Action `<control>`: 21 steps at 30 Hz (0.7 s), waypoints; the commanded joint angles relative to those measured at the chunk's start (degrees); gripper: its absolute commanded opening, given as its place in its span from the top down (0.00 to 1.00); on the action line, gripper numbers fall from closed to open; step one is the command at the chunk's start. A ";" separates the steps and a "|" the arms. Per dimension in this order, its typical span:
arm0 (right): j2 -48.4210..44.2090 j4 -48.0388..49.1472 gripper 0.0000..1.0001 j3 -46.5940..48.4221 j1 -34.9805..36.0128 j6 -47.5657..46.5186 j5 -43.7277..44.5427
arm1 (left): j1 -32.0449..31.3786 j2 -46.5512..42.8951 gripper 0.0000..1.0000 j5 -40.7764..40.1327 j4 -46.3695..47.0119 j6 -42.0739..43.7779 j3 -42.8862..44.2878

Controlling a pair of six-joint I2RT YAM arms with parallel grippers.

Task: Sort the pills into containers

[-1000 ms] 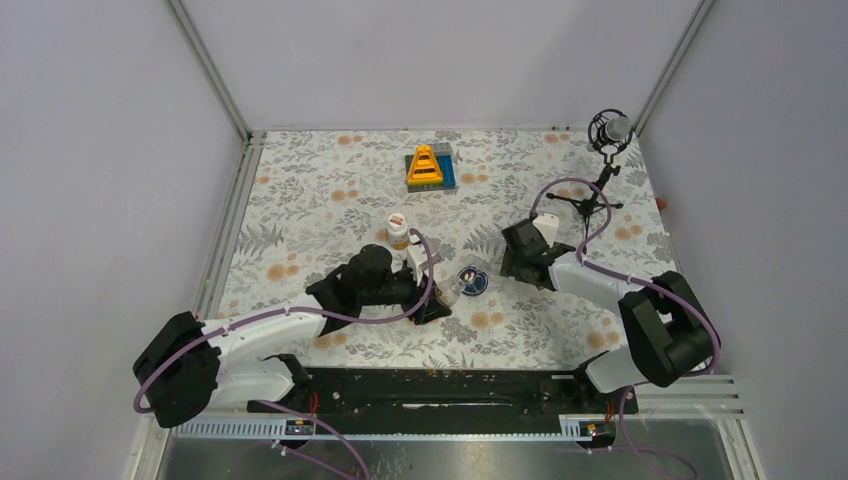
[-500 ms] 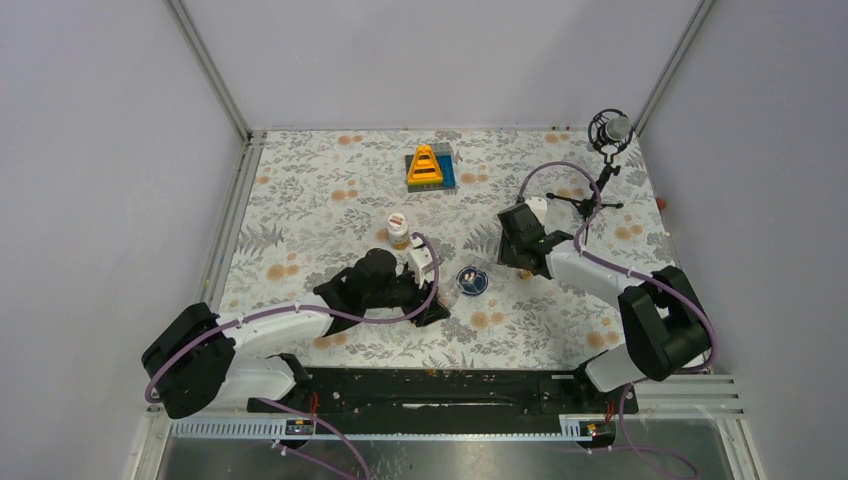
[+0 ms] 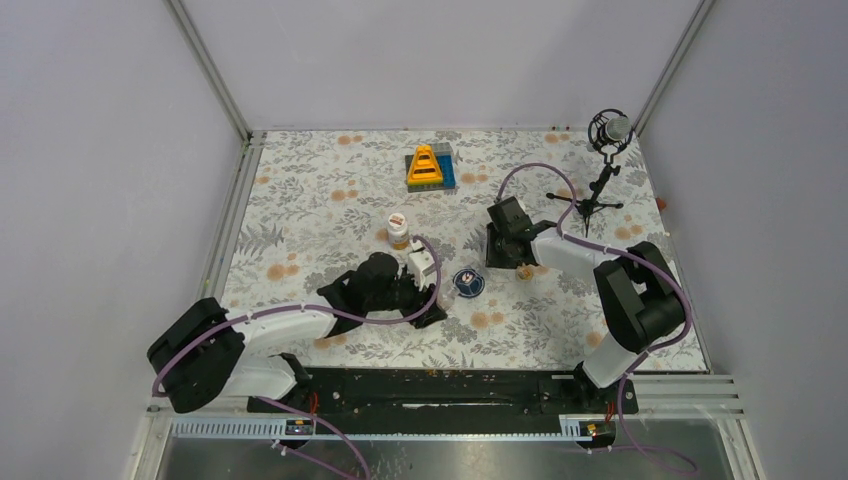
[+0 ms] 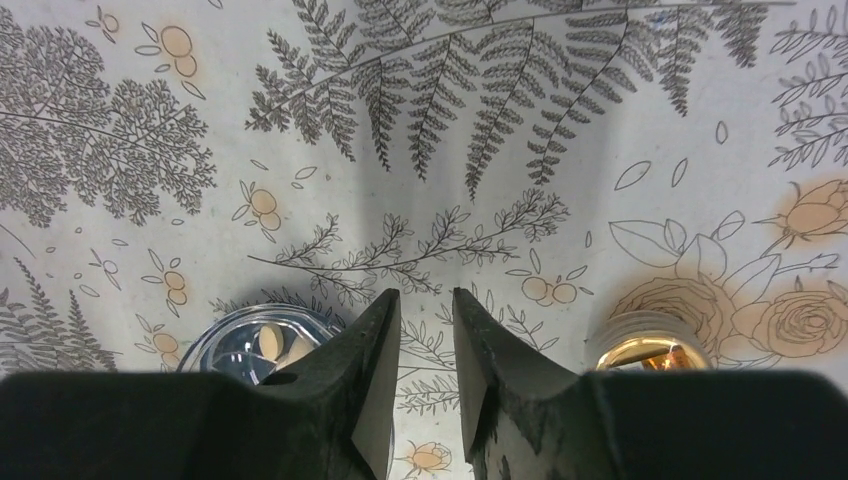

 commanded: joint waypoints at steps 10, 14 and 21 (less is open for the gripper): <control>-1.26 -1.84 0.68 -0.80 -0.19 2.92 -5.36 | -0.32 2.12 1.00 -3.43 -0.53 0.87 1.68; -2.98 -5.78 0.65 0.57 -0.29 1.95 3.22 | -0.66 2.78 1.00 -5.88 -6.33 3.44 4.61; -8.66 -12.29 0.56 2.83 -1.26 1.58 13.68 | -1.71 5.87 1.00 -12.46 -19.58 12.74 13.50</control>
